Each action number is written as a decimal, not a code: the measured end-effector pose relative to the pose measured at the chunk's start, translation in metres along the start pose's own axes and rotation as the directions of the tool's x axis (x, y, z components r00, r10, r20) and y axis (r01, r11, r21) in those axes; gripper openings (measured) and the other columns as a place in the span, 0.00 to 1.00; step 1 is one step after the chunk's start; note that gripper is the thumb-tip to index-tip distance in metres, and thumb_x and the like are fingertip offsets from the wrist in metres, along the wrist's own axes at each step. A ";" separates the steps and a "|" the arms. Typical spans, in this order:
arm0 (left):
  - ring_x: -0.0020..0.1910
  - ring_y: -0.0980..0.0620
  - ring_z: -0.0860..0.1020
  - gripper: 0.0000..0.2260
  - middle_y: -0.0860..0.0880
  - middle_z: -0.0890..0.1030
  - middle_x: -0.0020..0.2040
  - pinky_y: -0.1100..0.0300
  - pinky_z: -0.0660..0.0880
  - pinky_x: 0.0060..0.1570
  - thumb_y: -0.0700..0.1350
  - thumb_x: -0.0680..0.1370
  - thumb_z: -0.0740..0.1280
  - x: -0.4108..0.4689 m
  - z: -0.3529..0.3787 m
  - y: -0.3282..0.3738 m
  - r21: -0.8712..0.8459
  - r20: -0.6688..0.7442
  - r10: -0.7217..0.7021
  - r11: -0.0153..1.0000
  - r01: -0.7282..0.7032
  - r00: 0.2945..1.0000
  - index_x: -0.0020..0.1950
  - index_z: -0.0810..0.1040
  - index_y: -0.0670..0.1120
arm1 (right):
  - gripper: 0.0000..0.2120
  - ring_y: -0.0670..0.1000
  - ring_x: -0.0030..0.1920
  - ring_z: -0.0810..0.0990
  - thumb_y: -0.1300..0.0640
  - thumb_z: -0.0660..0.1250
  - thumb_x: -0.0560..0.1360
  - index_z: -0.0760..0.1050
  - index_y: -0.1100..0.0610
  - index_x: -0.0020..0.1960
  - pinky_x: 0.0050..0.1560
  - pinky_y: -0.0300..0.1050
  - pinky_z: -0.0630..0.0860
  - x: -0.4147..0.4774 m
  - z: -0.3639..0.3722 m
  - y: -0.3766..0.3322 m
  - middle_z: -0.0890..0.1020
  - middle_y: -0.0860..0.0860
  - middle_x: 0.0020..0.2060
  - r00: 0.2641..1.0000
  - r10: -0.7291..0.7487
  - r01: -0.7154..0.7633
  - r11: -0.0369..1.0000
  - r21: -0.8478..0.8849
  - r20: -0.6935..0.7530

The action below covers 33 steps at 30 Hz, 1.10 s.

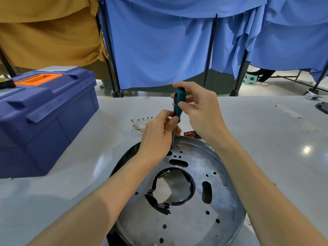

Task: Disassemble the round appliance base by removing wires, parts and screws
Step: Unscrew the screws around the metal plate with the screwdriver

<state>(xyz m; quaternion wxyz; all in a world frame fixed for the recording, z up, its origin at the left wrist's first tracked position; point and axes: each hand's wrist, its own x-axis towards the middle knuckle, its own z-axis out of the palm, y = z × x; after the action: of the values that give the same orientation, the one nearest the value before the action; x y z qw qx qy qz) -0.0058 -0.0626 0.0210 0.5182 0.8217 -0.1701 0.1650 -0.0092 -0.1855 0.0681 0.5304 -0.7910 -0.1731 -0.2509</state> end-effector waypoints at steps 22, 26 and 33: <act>0.40 0.51 0.82 0.11 0.51 0.83 0.38 0.44 0.79 0.46 0.51 0.83 0.58 -0.001 0.000 0.001 0.011 -0.013 0.011 1.000 -0.011 1.000 0.53 0.76 0.47 | 0.22 0.41 0.44 0.78 0.65 0.69 0.75 0.75 0.48 0.66 0.48 0.31 0.75 0.001 0.000 0.001 0.80 0.45 0.50 0.998 -0.054 0.055 0.995 -0.077 0.015; 0.38 0.52 0.82 0.10 0.49 0.82 0.39 0.44 0.79 0.45 0.44 0.84 0.55 -0.001 -0.001 -0.001 0.002 0.000 0.001 1.000 -0.001 1.000 0.53 0.76 0.46 | 0.20 0.41 0.42 0.79 0.68 0.67 0.75 0.76 0.52 0.63 0.51 0.38 0.78 0.001 -0.002 0.002 0.77 0.38 0.45 0.999 -0.043 0.045 0.996 -0.080 0.019; 0.36 0.54 0.82 0.06 0.49 0.83 0.37 0.46 0.80 0.45 0.46 0.83 0.60 0.001 -0.001 -0.003 -0.062 -0.008 -0.006 0.998 0.005 1.000 0.51 0.76 0.49 | 0.16 0.46 0.47 0.78 0.58 0.74 0.72 0.78 0.50 0.58 0.52 0.47 0.78 0.000 -0.002 0.000 0.78 0.47 0.48 0.999 -0.037 0.036 0.998 -0.059 -0.010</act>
<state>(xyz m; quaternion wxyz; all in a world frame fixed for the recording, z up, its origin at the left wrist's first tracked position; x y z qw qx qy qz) -0.0041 -0.0609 0.0193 0.5448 0.8050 -0.1709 0.1614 -0.0100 -0.1874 0.0689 0.5033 -0.8015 -0.1772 -0.2700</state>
